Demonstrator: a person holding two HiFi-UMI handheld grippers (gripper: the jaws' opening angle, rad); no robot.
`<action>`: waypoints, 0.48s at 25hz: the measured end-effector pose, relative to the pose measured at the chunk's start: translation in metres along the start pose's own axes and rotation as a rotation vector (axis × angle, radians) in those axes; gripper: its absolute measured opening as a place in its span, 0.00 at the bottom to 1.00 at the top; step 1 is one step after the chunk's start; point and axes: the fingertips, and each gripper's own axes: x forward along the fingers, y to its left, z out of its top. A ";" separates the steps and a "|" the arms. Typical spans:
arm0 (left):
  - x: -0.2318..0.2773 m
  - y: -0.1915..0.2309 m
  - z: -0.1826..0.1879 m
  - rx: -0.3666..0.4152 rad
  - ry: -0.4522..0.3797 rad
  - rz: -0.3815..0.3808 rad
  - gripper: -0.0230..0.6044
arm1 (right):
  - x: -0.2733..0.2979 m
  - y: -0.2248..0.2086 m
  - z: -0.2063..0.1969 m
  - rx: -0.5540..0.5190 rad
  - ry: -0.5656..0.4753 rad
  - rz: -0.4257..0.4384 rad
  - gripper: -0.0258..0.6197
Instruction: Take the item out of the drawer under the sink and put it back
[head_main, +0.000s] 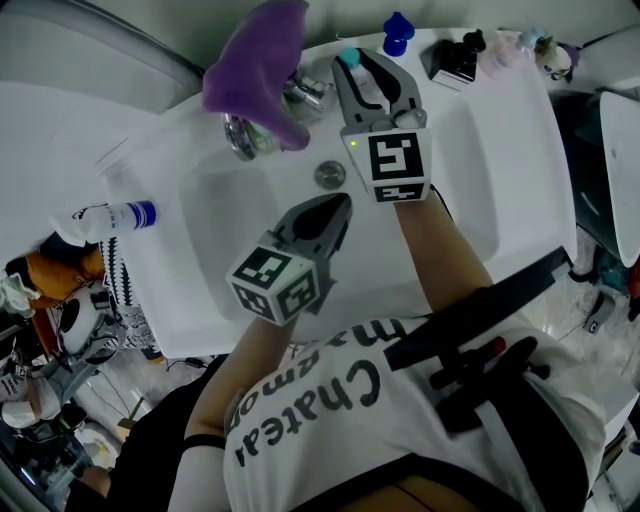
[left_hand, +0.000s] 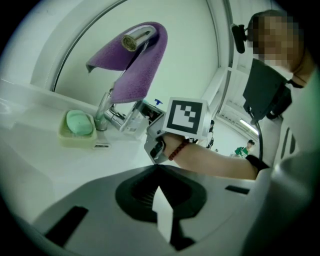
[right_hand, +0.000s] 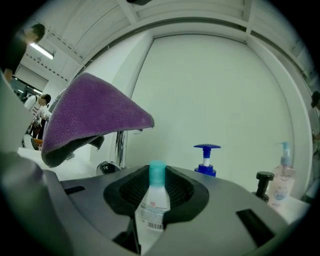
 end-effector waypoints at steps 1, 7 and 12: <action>0.000 0.001 0.000 0.000 -0.001 0.003 0.05 | 0.000 0.000 0.000 -0.002 -0.003 -0.004 0.20; -0.004 0.002 -0.002 0.001 0.005 0.015 0.05 | -0.002 0.000 0.001 -0.007 -0.019 -0.028 0.20; -0.005 0.003 -0.001 -0.001 0.001 0.020 0.05 | -0.003 0.001 0.001 -0.009 -0.034 -0.045 0.20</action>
